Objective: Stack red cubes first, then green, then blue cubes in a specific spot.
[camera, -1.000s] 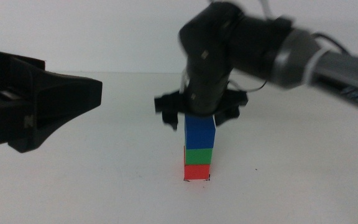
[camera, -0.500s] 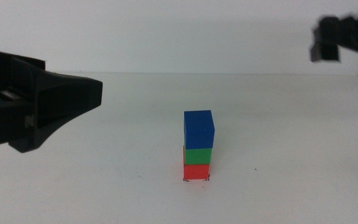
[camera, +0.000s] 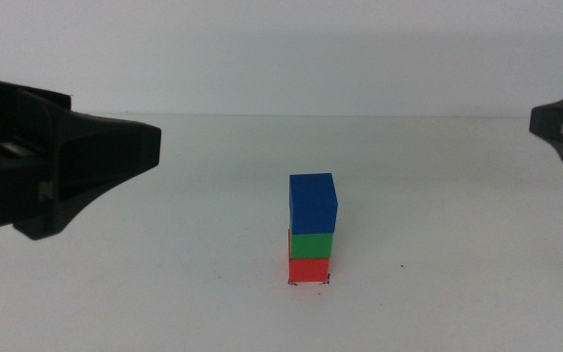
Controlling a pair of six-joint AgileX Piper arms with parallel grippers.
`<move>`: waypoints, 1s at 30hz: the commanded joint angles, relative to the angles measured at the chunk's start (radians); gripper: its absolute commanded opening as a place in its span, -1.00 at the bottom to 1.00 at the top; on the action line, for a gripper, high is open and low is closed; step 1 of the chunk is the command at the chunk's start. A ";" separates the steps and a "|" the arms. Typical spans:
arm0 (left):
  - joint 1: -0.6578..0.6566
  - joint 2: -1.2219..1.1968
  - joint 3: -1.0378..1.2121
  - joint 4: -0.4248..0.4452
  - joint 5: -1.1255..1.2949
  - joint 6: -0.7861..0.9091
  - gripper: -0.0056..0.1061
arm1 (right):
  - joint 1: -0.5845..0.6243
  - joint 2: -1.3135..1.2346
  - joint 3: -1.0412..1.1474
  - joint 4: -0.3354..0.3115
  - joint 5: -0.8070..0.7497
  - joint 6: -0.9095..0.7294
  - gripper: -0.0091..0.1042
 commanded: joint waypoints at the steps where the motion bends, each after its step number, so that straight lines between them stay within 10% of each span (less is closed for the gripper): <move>1: 0.001 -0.005 0.000 0.002 -0.012 -0.001 0.77 | -0.009 -0.022 0.005 -0.003 -0.032 -0.011 0.80; 13: 0.019 -0.007 0.032 0.061 -0.053 -0.001 0.77 | -0.009 -0.028 0.010 0.023 -0.053 -0.011 0.80; 23: 0.497 -0.283 0.633 -0.014 -0.646 -0.001 0.77 | -0.268 -0.405 0.494 0.195 -0.369 -0.011 0.80; 30: 0.588 -0.597 0.929 0.016 -0.644 -0.001 0.77 | -0.421 -0.769 0.777 0.156 -0.403 -0.011 0.80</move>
